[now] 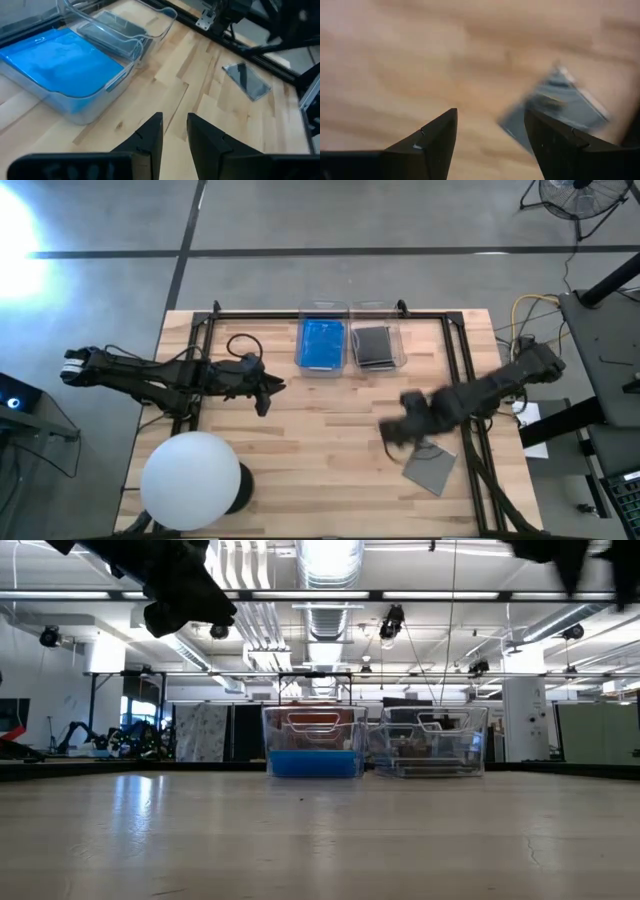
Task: Pick & place jewel cases by type
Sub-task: Put the black CD case into the right transparent bin
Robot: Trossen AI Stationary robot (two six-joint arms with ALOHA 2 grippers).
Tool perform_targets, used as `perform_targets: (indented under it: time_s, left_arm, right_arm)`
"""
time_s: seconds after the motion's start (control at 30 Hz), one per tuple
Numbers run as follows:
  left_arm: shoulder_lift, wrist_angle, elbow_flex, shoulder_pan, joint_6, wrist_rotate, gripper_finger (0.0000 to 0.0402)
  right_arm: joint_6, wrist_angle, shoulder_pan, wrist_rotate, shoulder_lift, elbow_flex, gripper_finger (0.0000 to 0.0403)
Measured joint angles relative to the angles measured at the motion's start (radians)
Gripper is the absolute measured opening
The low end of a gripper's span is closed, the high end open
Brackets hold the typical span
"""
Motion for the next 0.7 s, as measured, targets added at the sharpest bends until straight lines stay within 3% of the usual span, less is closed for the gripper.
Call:
perform_targets:
  time_s: [0.1, 0.23, 0.37, 0.57, 0.7]
  left_arm:
    - [0.006, 0.008, 0.0, 0.0, -0.026, 0.001, 0.0071]
    - [0.029, 0.013, 0.0, 0.0, -0.087, 0.04, 0.0071]
    - [0.073, 0.013, 0.0, -0.002, -0.156, 0.08, 0.0071]
    - [0.144, 0.045, 0.0, -0.002, -0.21, 0.153, 0.0071]
    - [0.169, 0.072, 0.0, -0.002, -0.229, 0.188, 0.0071]
  right_arm:
    - [0.056, -0.002, 0.125, -0.076, 0.03, -0.038, 0.0226]
    - [0.245, 0.044, 0.259, -0.207, 0.052, -0.096, 0.0226]
    - [0.366, 0.145, 0.398, -0.223, 0.059, -0.162, 0.0226]
    - [0.285, 0.255, 0.549, -0.395, 0.059, -0.289, 0.0226]
    - [0.19, 0.284, 0.58, -0.473, 0.059, -0.361, 0.0226]
